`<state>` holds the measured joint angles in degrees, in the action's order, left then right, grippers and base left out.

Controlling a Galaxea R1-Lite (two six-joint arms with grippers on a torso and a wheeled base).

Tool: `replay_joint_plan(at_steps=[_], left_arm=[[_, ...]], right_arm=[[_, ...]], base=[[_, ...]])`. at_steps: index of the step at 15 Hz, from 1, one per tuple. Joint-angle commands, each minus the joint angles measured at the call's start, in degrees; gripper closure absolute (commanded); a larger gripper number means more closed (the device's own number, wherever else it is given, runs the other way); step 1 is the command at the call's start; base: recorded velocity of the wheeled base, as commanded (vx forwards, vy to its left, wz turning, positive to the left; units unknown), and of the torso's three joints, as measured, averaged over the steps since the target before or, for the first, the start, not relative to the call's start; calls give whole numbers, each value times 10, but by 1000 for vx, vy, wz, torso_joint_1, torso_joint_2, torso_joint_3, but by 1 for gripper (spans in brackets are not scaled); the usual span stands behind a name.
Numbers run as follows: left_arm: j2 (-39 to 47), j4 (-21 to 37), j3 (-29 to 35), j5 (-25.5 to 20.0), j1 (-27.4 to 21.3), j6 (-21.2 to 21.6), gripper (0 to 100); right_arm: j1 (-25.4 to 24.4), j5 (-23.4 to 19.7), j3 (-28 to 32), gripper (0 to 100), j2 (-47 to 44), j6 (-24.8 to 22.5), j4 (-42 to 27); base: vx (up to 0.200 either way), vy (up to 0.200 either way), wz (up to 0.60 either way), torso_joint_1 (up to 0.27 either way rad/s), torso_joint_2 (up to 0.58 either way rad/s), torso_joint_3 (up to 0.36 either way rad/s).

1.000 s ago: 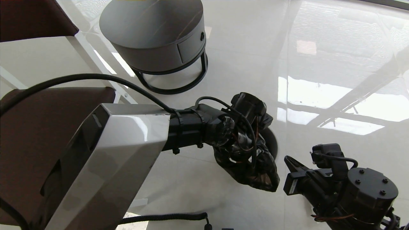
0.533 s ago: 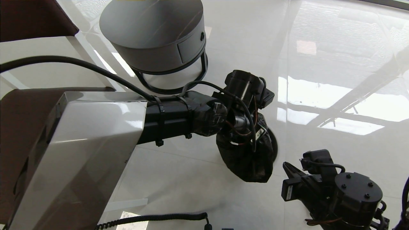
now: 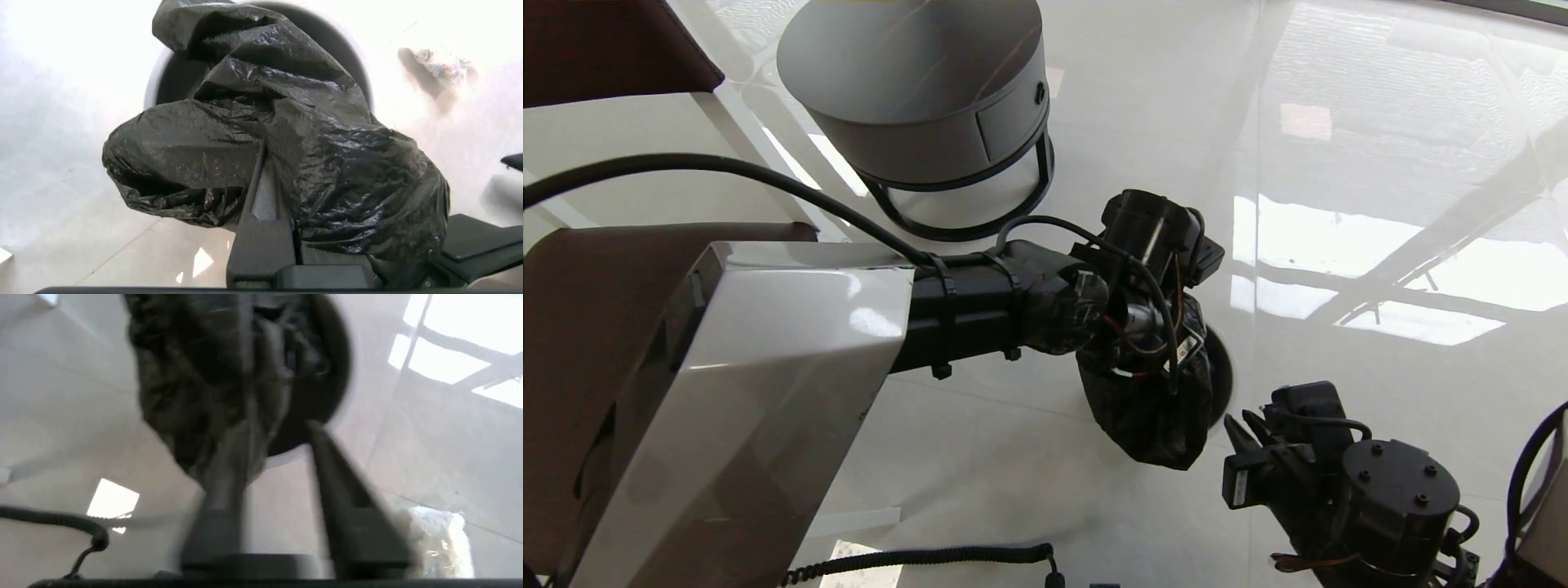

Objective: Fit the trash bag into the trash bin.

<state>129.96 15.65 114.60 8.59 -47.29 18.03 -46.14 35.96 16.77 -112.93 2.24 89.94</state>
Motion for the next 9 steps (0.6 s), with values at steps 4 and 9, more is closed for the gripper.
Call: replay_joint_plan(at_steps=[4, 9], left_arm=[[3, 1, 0, 0, 0, 0, 100], [2, 0, 0, 5, 0, 0, 100]], right_arm=[[-21, 2, 21, 0, -55, 2, 1], [17, 4, 75, 0, -113, 0, 1]], base=[[0, 0, 0, 0, 0, 0], [0, 0, 0, 0, 0, 0]])
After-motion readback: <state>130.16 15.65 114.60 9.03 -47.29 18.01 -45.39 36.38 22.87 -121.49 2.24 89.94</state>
